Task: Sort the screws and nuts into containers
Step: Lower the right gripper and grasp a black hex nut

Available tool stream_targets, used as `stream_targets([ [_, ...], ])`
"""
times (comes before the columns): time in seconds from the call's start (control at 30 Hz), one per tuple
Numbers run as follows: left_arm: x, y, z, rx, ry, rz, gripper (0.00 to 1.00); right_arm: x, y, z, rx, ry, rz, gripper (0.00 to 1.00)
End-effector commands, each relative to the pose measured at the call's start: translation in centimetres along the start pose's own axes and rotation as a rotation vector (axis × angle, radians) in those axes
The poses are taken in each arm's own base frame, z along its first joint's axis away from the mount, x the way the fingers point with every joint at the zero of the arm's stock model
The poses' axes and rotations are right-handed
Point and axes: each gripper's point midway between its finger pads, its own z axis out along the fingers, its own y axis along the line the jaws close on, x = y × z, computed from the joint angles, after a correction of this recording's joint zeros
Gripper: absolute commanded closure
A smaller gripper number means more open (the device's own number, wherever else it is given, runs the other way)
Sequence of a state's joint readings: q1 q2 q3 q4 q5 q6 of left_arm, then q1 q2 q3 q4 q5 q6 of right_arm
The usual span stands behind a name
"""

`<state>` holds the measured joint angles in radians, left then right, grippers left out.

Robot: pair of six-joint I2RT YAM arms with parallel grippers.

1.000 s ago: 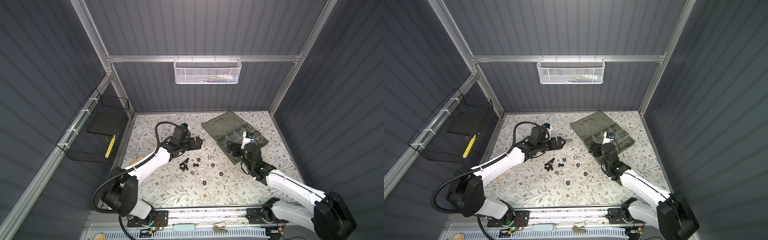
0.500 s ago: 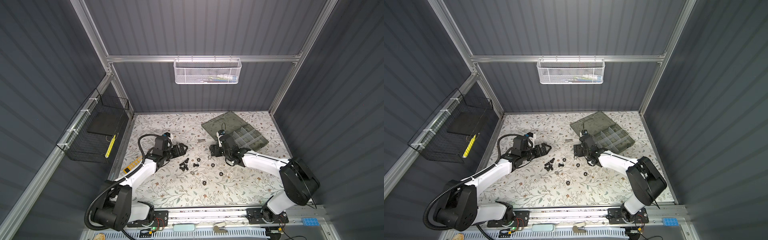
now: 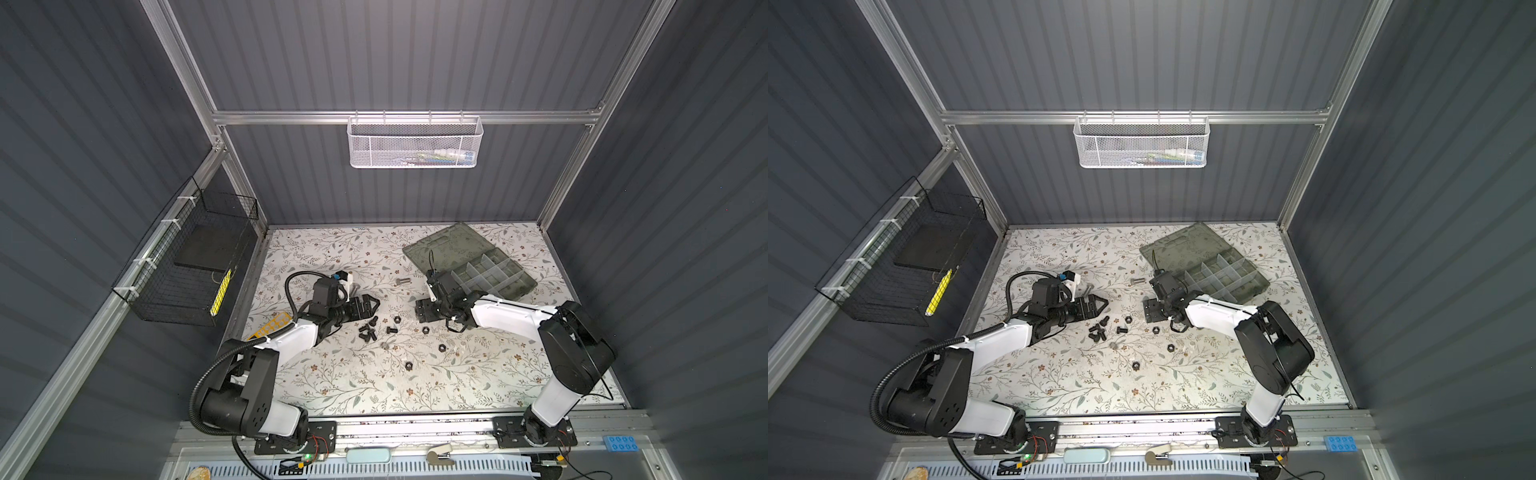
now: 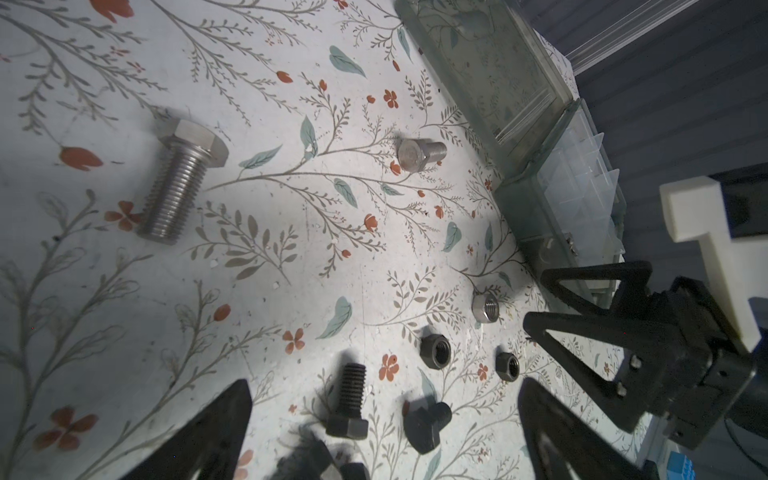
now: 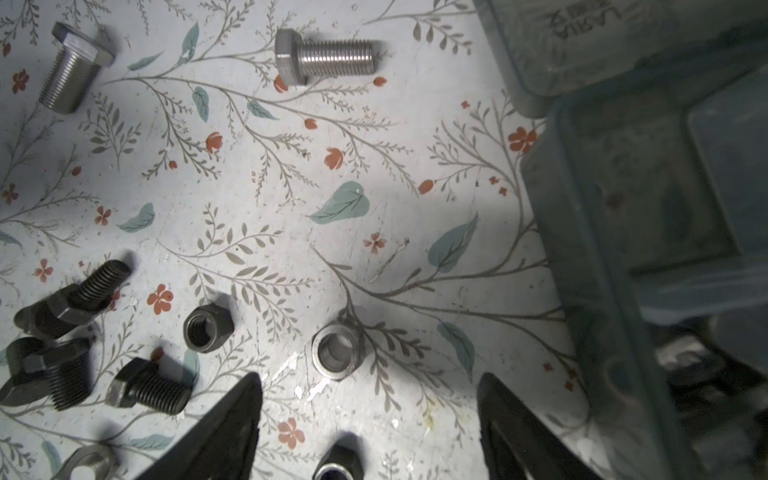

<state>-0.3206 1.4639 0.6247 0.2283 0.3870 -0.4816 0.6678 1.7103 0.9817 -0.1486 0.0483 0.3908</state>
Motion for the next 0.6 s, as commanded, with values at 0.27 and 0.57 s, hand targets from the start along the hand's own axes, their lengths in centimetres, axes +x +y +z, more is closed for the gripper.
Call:
stream_targets([
  [0.27, 0.1, -1.1, 0.2, 0.1, -0.038, 0.023, 0.0, 4.6, 0.5, 0.6, 0.004, 0.146, 0.019, 0.28],
  [0.57, 0.1, -2.1, -0.2, 0.157, -0.049, 0.009, 0.0, 6.8, 0.3, 1.3, 0.041, 0.199, 0.019, 0.38],
])
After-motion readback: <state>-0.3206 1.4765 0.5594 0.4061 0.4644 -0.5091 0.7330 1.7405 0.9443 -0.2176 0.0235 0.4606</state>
